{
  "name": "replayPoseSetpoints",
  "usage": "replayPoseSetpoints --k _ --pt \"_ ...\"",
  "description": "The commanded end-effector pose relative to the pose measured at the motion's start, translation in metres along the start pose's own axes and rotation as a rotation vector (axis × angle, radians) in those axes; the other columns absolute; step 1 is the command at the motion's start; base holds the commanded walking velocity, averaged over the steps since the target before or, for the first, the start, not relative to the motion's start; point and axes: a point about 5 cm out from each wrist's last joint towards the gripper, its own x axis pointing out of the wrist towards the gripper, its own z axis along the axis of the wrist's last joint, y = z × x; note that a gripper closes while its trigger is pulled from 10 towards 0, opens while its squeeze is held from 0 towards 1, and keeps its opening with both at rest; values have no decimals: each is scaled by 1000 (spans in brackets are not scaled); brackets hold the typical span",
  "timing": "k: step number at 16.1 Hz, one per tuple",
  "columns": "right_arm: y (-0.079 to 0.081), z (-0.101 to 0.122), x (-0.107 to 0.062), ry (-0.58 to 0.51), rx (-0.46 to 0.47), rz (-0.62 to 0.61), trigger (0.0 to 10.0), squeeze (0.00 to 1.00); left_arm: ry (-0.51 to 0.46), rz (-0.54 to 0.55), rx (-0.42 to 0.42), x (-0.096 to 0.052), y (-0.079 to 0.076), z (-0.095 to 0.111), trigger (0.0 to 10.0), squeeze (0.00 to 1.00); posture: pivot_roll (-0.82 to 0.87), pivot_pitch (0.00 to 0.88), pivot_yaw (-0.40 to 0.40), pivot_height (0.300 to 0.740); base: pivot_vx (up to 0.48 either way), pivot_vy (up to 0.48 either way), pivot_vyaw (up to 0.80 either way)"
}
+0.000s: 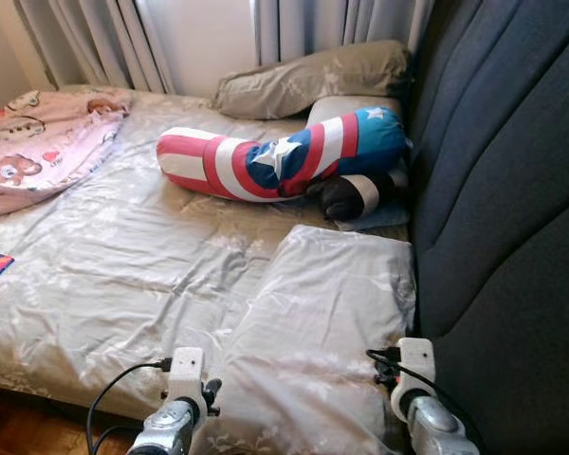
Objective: Clean up the room
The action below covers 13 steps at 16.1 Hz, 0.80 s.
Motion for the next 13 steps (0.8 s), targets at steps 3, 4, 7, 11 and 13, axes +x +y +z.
replayPoseSetpoints --k 3,4,7,11,13 --pt "8 -11 -1 43 -50 25 10000 0 80 30 16 -4 3 -20 10000 0 -17 0 -17 740 0 0 0" --pt "10 -11 -1 46 -53 30 10000 0 102 43 22 -6 5 -25 10000 0 -22 0 -17 740 0 0 0" --pt "11 -16 -2 70 -113 43 10000 0 149 70 61 -10 10 -37 10000 0 -27 0 -29 740 0 0 0" --pt "5 -27 -7 115 -124 30 10000 0 163 86 23 -12 10 -45 10000 0 10 0 -56 740 0 0 0" --pt "6 -34 -9 131 -105 27 10000 0 191 80 32 -15 10 -52 10000 0 2 0 -58 740 0 146 0"
